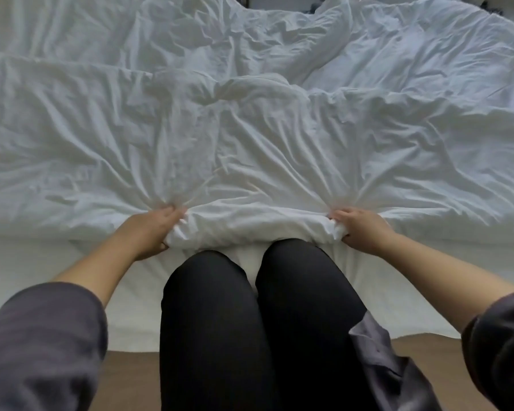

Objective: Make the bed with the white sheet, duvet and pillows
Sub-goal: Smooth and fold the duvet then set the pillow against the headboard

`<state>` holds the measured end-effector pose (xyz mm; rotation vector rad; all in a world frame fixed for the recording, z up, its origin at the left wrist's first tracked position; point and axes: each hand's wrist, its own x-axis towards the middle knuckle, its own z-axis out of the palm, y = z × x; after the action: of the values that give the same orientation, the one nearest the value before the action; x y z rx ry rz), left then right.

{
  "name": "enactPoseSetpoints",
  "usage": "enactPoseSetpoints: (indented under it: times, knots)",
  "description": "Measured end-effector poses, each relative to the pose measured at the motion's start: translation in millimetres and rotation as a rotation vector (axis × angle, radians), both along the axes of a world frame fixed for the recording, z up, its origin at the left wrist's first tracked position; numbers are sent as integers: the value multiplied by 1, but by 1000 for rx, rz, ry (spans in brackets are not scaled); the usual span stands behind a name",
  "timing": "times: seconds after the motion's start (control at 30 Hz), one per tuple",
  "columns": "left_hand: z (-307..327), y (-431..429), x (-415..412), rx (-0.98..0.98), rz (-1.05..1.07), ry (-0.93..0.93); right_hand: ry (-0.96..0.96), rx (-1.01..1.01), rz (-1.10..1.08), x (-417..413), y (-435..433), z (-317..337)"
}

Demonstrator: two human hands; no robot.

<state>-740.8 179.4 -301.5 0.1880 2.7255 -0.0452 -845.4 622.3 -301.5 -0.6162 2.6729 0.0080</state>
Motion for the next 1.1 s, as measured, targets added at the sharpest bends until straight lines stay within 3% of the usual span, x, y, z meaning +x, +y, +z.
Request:
enactPoseSetpoints:
  times: [0.3,0.47,0.57,0.7,0.83,0.93,1.0,1.1]
  knots:
    - [-15,-7,-17,208,71,-151,-187,46,-106,-39,-29,5]
    - [-27,-4,-23,104,-121,-12,-164,-72,27,-32,-32,6]
    - [-33,17,-33,172,-208,115,-137,-190,57,-20,-29,3]
    - [-26,78,-49,203,-285,179,-79,-94,126,-11,-25,14]
    - [-14,160,-65,70,-292,147,-45,-14,154,-8,-24,21]
    - [-11,180,-71,36,-432,36,-77,128,224,-4,-25,18]
    - [-3,179,-76,28,-530,-74,-122,119,256,0,-20,19]
    - [2,179,-81,23,-457,-187,-189,38,258,-6,-3,22]
